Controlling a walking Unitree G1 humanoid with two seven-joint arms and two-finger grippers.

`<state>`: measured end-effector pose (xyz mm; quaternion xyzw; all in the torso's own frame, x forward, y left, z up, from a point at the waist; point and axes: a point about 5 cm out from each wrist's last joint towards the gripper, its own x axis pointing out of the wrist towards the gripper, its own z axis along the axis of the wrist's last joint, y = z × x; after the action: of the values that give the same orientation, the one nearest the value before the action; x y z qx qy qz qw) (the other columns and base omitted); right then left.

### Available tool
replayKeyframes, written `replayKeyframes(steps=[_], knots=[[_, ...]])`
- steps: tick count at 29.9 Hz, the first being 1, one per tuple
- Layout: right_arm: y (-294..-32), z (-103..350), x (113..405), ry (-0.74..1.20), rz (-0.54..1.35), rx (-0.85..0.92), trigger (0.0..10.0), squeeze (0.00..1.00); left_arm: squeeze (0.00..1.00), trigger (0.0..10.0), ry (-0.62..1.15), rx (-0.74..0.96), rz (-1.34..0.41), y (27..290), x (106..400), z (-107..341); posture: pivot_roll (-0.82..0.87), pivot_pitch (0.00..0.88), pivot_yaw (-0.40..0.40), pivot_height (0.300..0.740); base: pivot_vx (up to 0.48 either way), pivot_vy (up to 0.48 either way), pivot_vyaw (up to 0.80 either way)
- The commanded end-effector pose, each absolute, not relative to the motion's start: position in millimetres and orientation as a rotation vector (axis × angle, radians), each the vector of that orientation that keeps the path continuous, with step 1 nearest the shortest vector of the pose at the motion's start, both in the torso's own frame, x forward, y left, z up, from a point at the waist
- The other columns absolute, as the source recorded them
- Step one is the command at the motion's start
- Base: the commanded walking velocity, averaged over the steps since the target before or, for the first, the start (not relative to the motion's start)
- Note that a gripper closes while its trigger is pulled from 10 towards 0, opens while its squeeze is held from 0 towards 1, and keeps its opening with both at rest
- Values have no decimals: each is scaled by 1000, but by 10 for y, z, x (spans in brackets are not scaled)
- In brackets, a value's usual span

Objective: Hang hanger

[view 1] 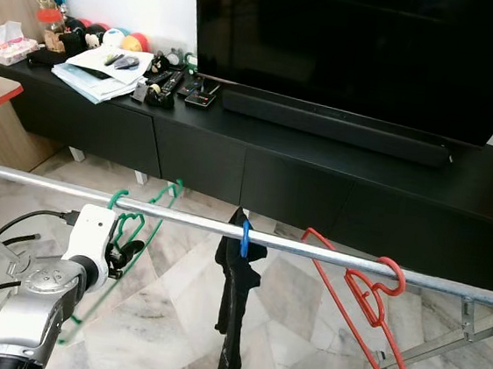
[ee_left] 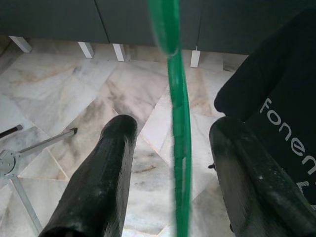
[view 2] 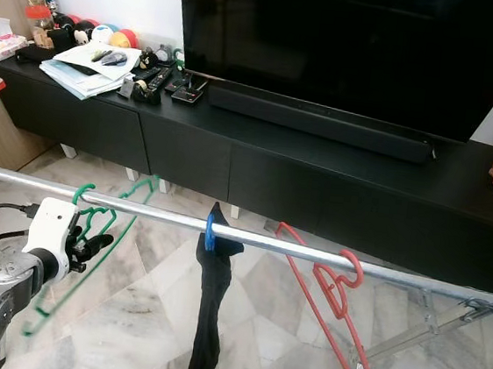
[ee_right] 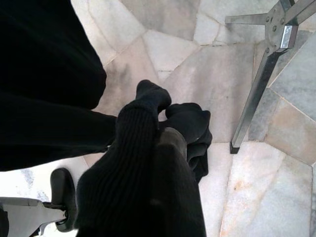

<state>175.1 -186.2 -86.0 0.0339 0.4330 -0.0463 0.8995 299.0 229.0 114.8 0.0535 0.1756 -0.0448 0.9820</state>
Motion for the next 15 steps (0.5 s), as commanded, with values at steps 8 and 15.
replayKeyframes(steps=[8,15], knots=[[-1851,-888,1691,914,-88,66,10000,0,0,0,329,103,-69,2239,3062,1108,63,41,7,740,0,0,0],[-1843,-887,1695,913,-87,68,10000,0,0,0,340,108,-44,2223,3088,1068,63,48,7,740,0,0,0]])
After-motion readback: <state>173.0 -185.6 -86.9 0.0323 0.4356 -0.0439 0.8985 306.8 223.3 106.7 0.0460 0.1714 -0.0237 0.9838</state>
